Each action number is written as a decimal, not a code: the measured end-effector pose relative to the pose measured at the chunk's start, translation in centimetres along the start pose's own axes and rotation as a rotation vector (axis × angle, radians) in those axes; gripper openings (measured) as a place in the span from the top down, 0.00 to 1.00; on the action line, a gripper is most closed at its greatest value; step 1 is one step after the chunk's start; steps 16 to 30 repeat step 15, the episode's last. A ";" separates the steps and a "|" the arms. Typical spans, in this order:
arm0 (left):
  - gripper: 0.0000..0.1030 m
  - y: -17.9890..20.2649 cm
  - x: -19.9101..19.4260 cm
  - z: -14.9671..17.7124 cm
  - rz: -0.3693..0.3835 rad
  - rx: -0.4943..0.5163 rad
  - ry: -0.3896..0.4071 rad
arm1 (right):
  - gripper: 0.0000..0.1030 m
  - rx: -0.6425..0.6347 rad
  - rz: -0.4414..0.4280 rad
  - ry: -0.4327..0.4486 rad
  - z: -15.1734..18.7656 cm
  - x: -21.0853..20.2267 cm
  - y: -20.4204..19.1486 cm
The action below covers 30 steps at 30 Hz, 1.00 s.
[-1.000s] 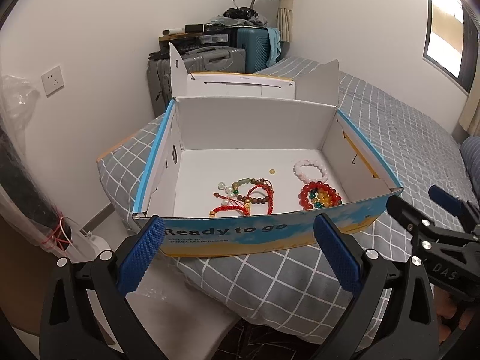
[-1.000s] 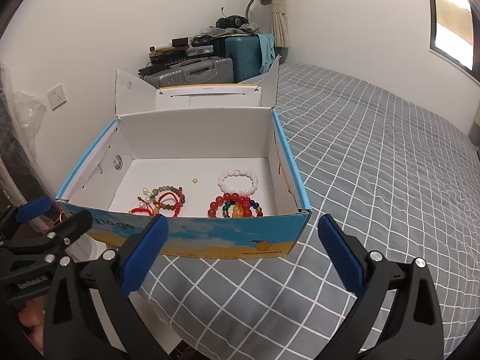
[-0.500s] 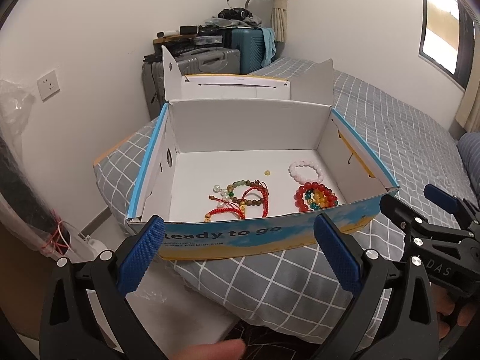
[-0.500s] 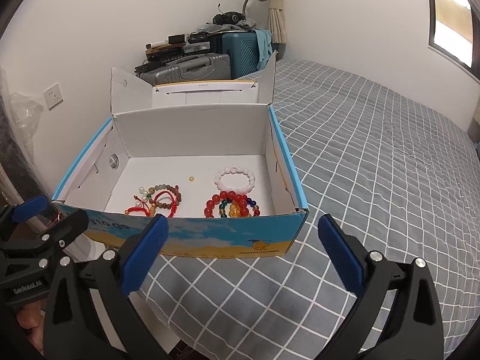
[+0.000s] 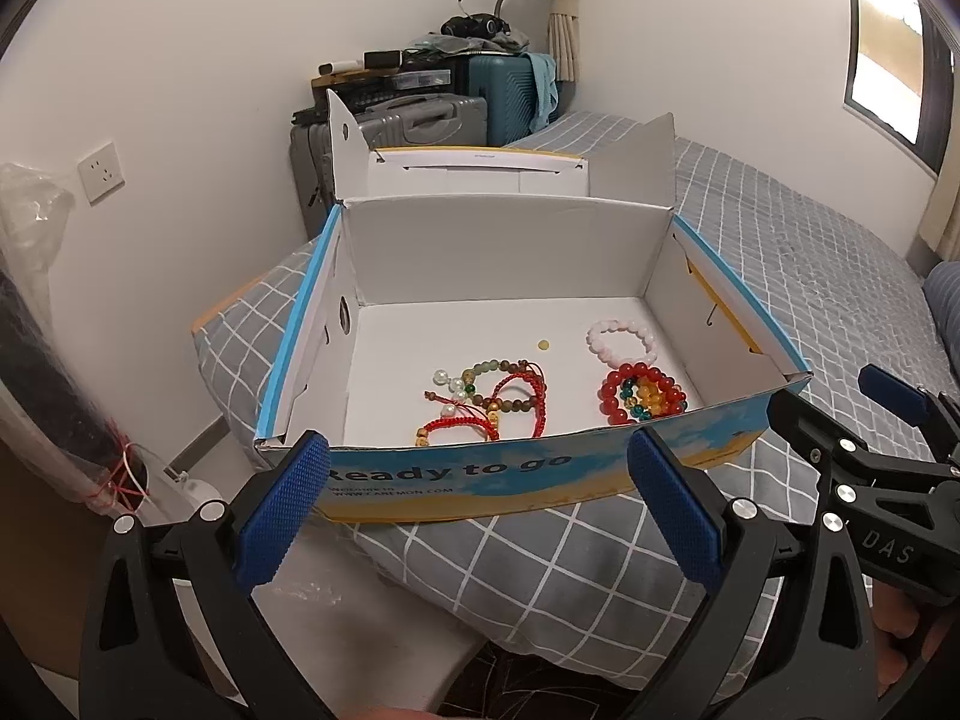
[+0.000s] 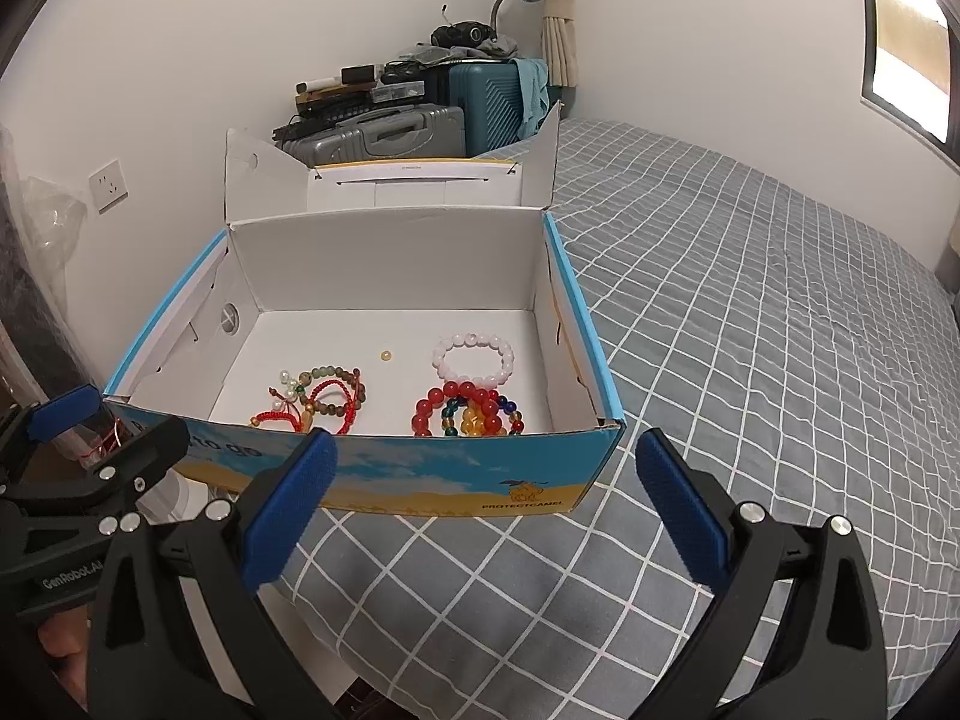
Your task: Organize jewelry
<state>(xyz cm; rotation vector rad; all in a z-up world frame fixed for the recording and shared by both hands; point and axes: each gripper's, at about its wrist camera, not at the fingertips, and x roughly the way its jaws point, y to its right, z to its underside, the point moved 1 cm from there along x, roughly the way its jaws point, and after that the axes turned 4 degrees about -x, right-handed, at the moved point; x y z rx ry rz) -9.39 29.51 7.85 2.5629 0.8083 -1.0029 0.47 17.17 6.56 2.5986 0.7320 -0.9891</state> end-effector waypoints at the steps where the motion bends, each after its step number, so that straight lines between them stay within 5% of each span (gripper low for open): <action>1: 0.05 0.0 0.0 0.0 -0.003 -0.001 0.001 | 0.07 0.000 -0.001 0.000 0.1 0.0 0.0; 30: 0.05 0.5 0.2 0.2 -0.027 0.012 -0.005 | 0.07 0.009 -0.002 -0.002 0.4 0.1 0.4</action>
